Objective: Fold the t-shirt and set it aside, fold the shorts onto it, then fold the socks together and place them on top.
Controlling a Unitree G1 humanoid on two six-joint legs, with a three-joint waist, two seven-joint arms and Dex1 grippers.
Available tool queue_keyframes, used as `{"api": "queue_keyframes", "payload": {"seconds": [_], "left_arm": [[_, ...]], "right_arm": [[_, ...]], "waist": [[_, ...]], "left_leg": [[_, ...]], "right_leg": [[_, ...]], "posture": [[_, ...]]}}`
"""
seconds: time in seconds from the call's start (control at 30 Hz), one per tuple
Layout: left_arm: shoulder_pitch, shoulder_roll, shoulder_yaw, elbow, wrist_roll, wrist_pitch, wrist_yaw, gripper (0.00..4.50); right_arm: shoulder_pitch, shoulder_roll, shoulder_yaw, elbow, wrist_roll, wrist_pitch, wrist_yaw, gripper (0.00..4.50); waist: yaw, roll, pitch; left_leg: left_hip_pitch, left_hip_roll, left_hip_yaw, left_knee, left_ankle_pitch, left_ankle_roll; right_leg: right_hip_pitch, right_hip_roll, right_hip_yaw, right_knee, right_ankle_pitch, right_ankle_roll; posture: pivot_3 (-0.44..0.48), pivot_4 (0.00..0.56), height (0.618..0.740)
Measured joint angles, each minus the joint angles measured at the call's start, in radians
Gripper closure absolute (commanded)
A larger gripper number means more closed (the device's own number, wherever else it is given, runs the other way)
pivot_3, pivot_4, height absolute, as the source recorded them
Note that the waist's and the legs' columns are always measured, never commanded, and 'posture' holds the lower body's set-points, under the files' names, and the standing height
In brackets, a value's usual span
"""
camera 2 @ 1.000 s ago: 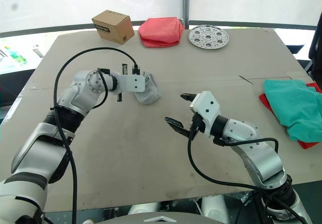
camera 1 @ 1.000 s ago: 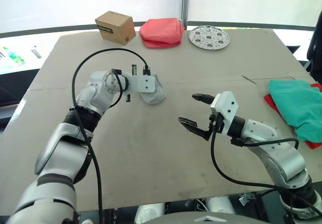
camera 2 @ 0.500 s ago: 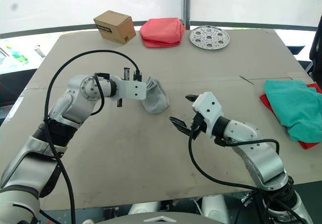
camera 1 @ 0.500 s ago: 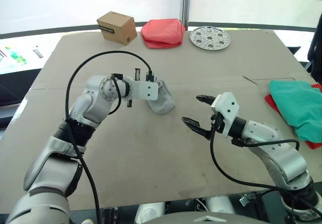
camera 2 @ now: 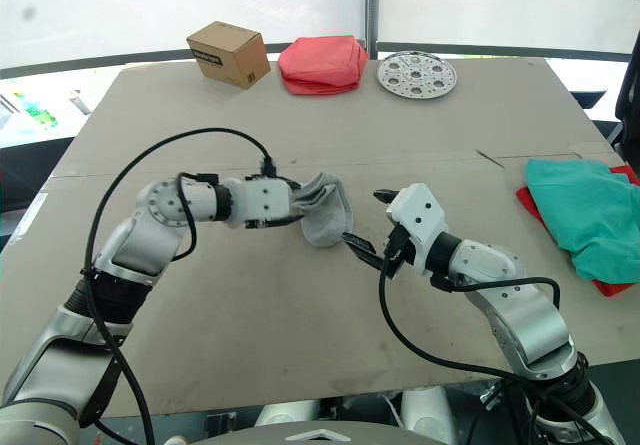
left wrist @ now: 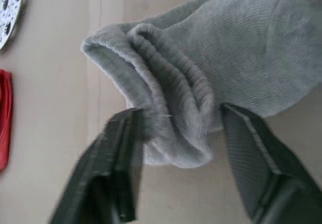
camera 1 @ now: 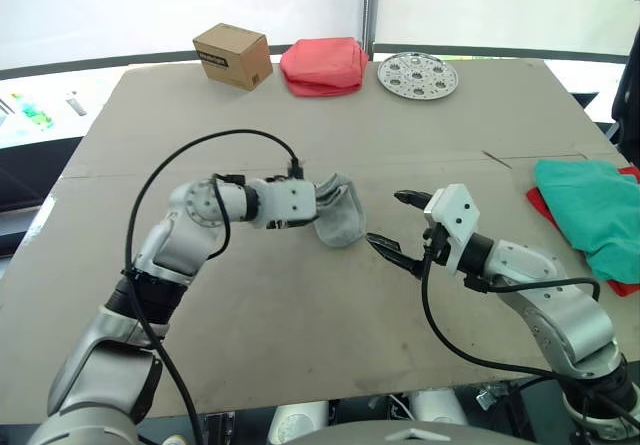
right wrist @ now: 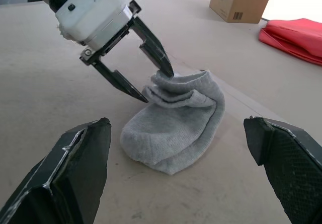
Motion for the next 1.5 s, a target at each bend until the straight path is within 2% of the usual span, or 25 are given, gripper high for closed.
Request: {"api": "queue_keyframes", "payload": {"seconds": [0.03,0.1,0.23,0.37,0.4,0.47,0.5,0.57,0.77,0.93,1.2,1.5], "left_arm": [[0.008,0.0,0.072,0.014,-0.144,0.101,-0.083,1.94],[0.031,0.01,0.168,0.055,-0.321,0.232,-0.19,1.94],[0.044,0.009,0.228,0.124,-0.444,0.318,-0.257,1.94],[0.02,-0.043,0.267,0.226,-0.505,0.362,-0.24,1.94],[-0.008,-0.072,0.278,0.282,-0.515,0.376,-0.221,1.68],[-0.066,-0.113,0.284,0.394,-0.516,0.392,-0.174,1.31],[-0.104,-0.133,0.285,0.471,-0.508,0.39,-0.139,0.78],[-0.151,-0.164,0.285,0.574,-0.492,0.382,-0.087,0.05],[-0.225,-0.246,0.267,0.705,-0.432,0.35,0.021,0.05],[-0.317,-0.294,0.272,0.826,-0.423,0.357,0.058,0.05],[-0.504,-0.258,0.265,1.095,-0.336,0.266,0.034,0.05],[-0.6,-0.352,0.201,1.259,-0.193,0.176,0.034,0.05]], "right_arm": [[0.001,0.0,0.0,0.0,0.001,0.0,0.0,0.0],[0.009,-0.002,-0.004,0.002,0.0,-0.001,0.0,0.0],[0.009,-0.001,-0.004,0.001,0.0,-0.001,0.002,0.0],[0.009,-0.002,-0.004,0.001,0.004,-0.001,0.003,0.0],[0.009,-0.002,-0.004,0.001,0.004,0.0,0.003,0.0],[0.012,-0.005,-0.007,-0.002,0.008,0.0,0.004,0.0],[0.015,-0.006,-0.008,-0.003,0.01,0.001,0.005,0.0],[0.031,-0.015,-0.016,-0.013,0.014,0.004,0.007,0.0],[0.047,-0.024,-0.025,-0.035,0.021,0.02,-0.003,0.0],[0.052,-0.023,-0.027,-0.052,0.021,0.034,-0.023,0.0],[0.078,-0.033,-0.051,-0.09,0.021,0.05,-0.047,0.0],[0.092,-0.029,-0.054,-0.106,0.021,0.061,-0.062,0.0]], "waist": [[-0.002,0.0,0.0],[-0.005,0.001,0.0],[0.001,0.001,0.0],[0.002,0.001,0.0],[0.004,0.001,0.0],[0.003,0.0,-0.001],[0.002,0.0,-0.001],[0.0,-0.001,-0.001],[0.0,-0.001,-0.001],[0.0,-0.001,-0.001],[0.0,-0.001,-0.001],[0.002,-0.002,-0.001]], "left_leg": [[0.0,0.0,0.0,0.0,0.0,0.0],[0.001,0.0,0.0,0.0,0.0,0.0],[0.001,0.0,0.0,0.0,0.0,0.0],[0.001,-0.001,0.0,0.0,0.0,0.0],[0.001,-0.001,-0.001,0.0,0.0,0.0],[0.001,-0.001,-0.001,0.0,0.0,0.0],[0.001,-0.002,-0.001,0.0,0.0,0.0],[0.001,-0.002,-0.001,0.0,0.0,0.0],[0.001,-0.002,-0.001,-0.001,0.0,0.0],[0.001,-0.002,-0.001,0.0,0.0,0.0],[0.001,-0.002,-0.001,-0.001,0.0,0.0],[0.0,-0.002,-0.001,0.0,0.0,0.0]], "right_leg": [[0.0,-0.001,0.0,0.0,-0.001,0.001],[0.0,-0.002,0.001,0.0,-0.001,0.001],[0.001,0.001,0.0,0.0,0.0,0.0],[0.001,0.0,0.0,0.0,0.0,0.0],[0.001,0.0,-0.001,0.0,0.0,0.0],[0.002,0.001,-0.001,0.0,0.0,0.0],[0.002,0.001,0.0,0.0,0.0,0.0],[0.002,0.001,0.0,0.0,0.001,-0.002],[0.001,0.001,-0.001,0.0,0.001,-0.002],[0.002,0.001,-0.001,0.0,0.001,-0.002],[0.001,0.002,-0.001,0.0,0.001,-0.002],[0.001,0.001,-0.001,0.0,0.001,-0.001]], "posture": [[0.0,0.15,0.736],[0.0,0.15,0.736],[0.0,0.15,0.736],[0.0,0.15,0.736],[0.0,0.15,0.736],[0.0,0.15,0.736],[0.0,0.15,0.736],[0.0,0.15,0.736],[0.0,0.15,0.736],[0.0,0.15,0.736],[0.0,0.15,0.736],[0.0,0.15,0.736]]}}
